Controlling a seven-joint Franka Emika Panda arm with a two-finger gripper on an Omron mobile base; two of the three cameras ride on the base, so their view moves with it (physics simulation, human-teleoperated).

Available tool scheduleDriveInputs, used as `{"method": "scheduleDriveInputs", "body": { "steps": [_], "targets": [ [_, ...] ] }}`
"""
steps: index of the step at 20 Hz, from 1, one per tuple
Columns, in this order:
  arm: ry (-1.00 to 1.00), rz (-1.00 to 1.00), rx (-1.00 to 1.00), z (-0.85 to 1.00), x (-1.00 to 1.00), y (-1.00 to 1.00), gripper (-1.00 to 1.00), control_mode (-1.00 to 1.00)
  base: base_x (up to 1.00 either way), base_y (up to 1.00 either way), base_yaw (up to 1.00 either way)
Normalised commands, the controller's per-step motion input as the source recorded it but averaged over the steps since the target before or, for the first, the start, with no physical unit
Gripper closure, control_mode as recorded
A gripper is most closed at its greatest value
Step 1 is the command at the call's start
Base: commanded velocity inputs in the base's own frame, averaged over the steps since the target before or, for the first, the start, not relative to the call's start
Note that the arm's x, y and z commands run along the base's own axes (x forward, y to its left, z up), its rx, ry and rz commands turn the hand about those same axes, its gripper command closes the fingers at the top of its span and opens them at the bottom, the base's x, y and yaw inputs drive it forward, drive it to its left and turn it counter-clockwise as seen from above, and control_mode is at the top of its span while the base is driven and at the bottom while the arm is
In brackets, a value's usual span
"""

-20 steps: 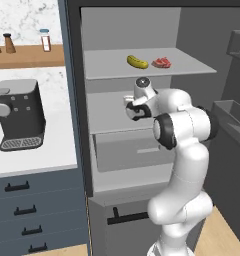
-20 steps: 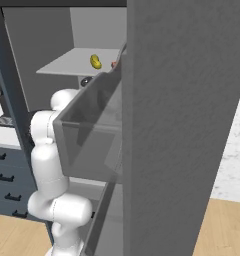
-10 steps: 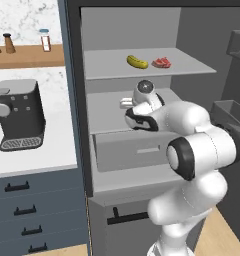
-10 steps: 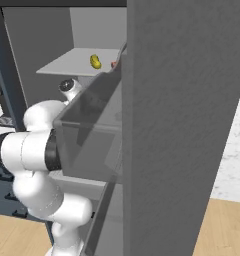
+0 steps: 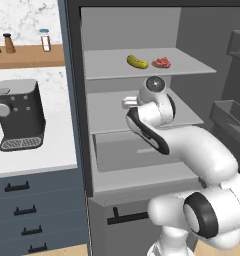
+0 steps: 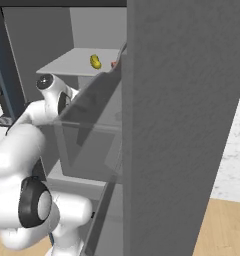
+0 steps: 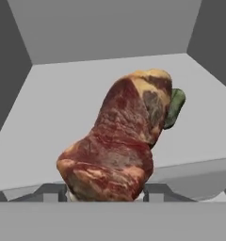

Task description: Place one cucumber and one steak in each tupperware on the nearby counter, to pack two identical lunches.

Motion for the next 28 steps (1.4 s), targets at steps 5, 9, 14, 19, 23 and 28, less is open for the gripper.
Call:
{"method": "scheduleDriveInputs", "body": {
  "steps": [5,9,14,19,23,28],
  "targets": [
    [0.02,-0.01,0.01,0.23,-1.00,0.00,1.00,-1.00,0.00,0.00,0.00],
    [0.00,0.00,0.00,0.00,-1.00,0.00,1.00,-1.00,0.00,0.00,0.00],
    [-0.03,0.01,0.00,-0.03,-1.00,0.01,1.00,-1.00,0.00,0.00,0.00],
    [0.00,0.00,0.00,0.00,0.00,0.00,1.00,1.00,-0.99,0.29,0.10],
    [0.00,0.00,0.00,0.00,0.00,0.00,1.00,1.00,-0.83,0.60,0.14],
    [0.00,0.00,0.00,0.00,0.00,0.00,1.00,1.00,-0.14,1.00,0.12]
  ]
}}
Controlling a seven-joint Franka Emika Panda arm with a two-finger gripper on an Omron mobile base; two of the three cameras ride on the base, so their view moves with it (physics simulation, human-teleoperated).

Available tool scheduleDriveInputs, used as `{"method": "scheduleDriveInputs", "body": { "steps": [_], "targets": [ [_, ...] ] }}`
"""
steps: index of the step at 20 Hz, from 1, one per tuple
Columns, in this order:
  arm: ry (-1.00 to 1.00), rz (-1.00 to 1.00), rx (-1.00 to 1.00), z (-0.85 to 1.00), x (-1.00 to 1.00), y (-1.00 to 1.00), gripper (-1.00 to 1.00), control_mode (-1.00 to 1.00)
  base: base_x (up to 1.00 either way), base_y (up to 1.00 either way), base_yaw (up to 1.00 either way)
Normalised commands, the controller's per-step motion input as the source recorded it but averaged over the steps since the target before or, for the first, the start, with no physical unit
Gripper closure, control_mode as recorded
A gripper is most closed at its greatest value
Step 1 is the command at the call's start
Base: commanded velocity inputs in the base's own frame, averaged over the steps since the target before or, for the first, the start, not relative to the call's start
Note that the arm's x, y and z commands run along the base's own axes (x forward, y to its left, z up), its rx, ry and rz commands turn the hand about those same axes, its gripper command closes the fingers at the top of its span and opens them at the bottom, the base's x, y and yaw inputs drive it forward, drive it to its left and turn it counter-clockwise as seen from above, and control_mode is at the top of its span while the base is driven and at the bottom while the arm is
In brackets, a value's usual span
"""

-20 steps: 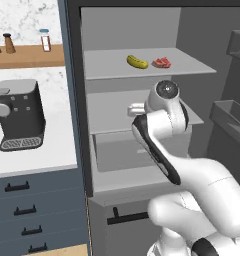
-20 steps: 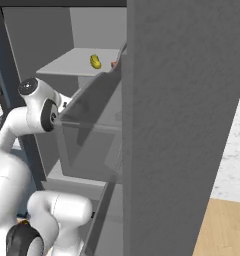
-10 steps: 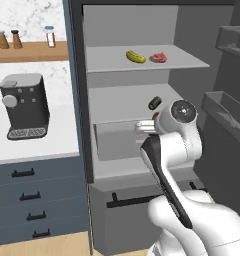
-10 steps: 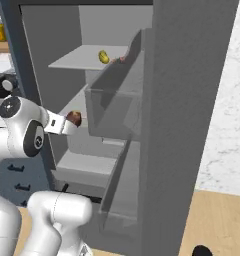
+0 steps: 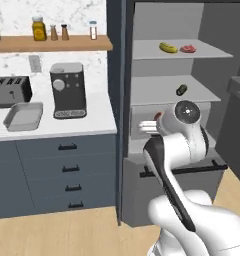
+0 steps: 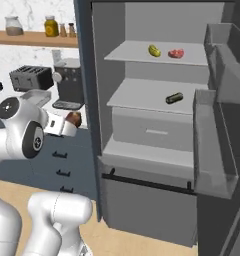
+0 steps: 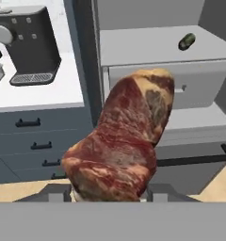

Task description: Place one cucumber and one steak in each tupperware on the nearby counter, to pack two identical lunches.

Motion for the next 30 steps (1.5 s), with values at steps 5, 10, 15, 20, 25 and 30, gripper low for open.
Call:
{"method": "scheduleDriveInputs", "body": {
  "steps": [5,10,15,20,25,30],
  "targets": [
    [0.00,0.00,0.00,0.00,0.00,0.00,1.00,1.00,0.45,1.00,0.03],
    [0.00,0.00,0.00,0.00,0.00,0.00,1.00,1.00,0.95,1.00,0.00],
    [0.00,0.00,0.00,0.00,0.00,0.00,1.00,1.00,1.00,1.00,0.00],
    [0.00,0.00,0.00,0.00,0.00,0.00,1.00,1.00,1.00,1.00,0.00],
    [0.00,0.00,0.00,0.00,0.00,0.00,1.00,1.00,0.80,0.84,-0.04],
    [0.12,0.00,0.02,-0.38,0.00,-0.52,1.00,-1.00,0.03,0.00,-0.01]
  ]
}}
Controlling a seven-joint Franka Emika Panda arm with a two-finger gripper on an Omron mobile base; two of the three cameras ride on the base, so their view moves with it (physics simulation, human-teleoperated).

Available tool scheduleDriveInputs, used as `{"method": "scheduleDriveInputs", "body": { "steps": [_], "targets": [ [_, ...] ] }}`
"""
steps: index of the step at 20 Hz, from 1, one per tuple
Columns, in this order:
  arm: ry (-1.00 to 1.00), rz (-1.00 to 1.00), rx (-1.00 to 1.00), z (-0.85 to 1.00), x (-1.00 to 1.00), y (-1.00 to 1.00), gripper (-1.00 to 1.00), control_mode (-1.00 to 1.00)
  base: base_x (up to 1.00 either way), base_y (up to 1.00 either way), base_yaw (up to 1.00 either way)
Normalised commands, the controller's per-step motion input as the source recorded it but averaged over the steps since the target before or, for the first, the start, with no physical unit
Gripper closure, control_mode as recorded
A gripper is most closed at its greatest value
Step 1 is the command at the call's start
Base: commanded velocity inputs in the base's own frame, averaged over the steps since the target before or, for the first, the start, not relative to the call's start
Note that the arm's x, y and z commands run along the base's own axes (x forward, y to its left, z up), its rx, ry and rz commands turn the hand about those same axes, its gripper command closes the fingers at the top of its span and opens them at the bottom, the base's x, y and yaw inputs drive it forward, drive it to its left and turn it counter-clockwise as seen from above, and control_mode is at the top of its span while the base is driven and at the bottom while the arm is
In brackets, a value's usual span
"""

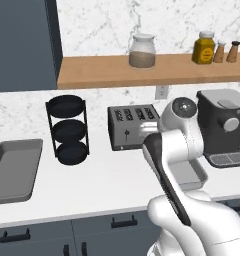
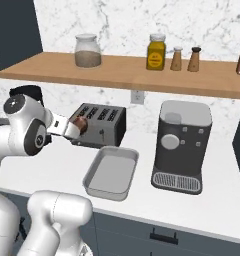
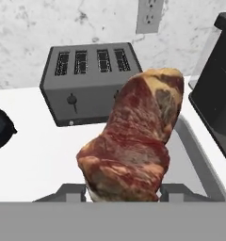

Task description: Place one cucumber and one steak in each tupperware on the nearby counter, to pack two identical lunches.

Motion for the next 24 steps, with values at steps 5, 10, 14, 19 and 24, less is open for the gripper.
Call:
{"method": "scheduleDriveInputs", "body": {
  "steps": [5,10,14,19,24],
  "targets": [
    [0.08,0.00,0.14,-0.62,0.00,-1.00,1.00,-1.00,0.00,0.00,0.00],
    [0.04,0.02,0.11,-0.77,0.09,-0.83,1.00,-1.00,0.00,0.00,0.00],
    [0.06,0.03,0.09,-0.76,0.37,-0.64,1.00,-1.00,0.00,0.00,0.00],
    [0.05,0.04,0.08,-0.58,0.71,-0.41,1.00,-1.00,0.00,0.00,0.00],
    [0.09,0.03,0.07,-0.48,0.86,-0.24,1.00,-1.00,0.00,0.00,0.00]
  ]
}}
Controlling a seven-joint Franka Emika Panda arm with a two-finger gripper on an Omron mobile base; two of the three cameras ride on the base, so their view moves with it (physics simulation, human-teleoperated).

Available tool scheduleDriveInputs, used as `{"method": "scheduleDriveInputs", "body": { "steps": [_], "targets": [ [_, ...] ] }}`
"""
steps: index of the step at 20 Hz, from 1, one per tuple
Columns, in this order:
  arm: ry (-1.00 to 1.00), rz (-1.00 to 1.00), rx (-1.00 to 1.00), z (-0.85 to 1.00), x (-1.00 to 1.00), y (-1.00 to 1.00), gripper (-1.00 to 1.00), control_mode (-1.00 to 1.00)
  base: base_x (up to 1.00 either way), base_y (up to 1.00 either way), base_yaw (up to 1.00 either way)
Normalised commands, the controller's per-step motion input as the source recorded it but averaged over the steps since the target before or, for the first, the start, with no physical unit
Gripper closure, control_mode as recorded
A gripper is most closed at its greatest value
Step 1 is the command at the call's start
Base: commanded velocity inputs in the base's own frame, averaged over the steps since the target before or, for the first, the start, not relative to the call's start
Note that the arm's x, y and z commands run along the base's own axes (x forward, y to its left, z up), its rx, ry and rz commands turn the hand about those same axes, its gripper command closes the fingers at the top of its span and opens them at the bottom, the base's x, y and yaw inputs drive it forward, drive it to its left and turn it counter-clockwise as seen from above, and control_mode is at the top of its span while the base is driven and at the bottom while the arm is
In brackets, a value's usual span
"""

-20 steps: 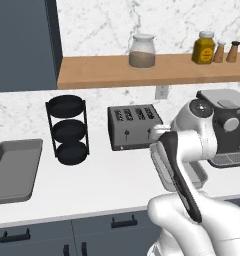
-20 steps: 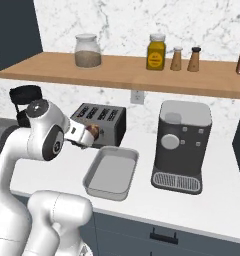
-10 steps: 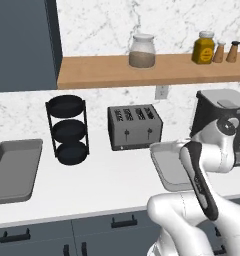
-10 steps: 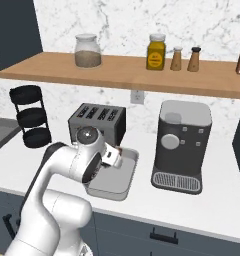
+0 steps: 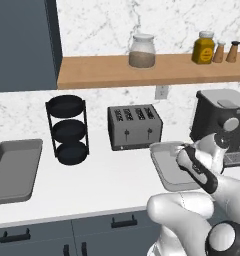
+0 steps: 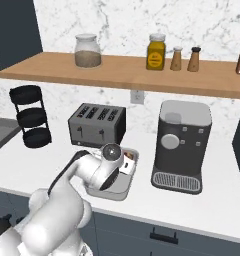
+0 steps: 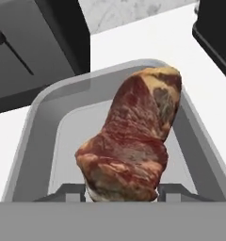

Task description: Place one cucumber and one steak in each tupperware on the nearby counter, to pack two identical lunches.

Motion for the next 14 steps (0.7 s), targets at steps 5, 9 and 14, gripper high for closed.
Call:
{"method": "scheduleDriveInputs", "body": {
  "steps": [5,9,14],
  "targets": [
    [0.19,0.06,0.05,-0.29,0.94,0.00,-1.00,-1.00,0.00,0.00,0.00],
    [0.07,0.02,0.00,0.18,0.29,0.02,-1.00,-1.00,0.00,0.00,0.00],
    [-0.01,0.00,0.00,0.42,-0.14,0.06,-1.00,-1.00,0.00,0.00,0.00]
  ]
}}
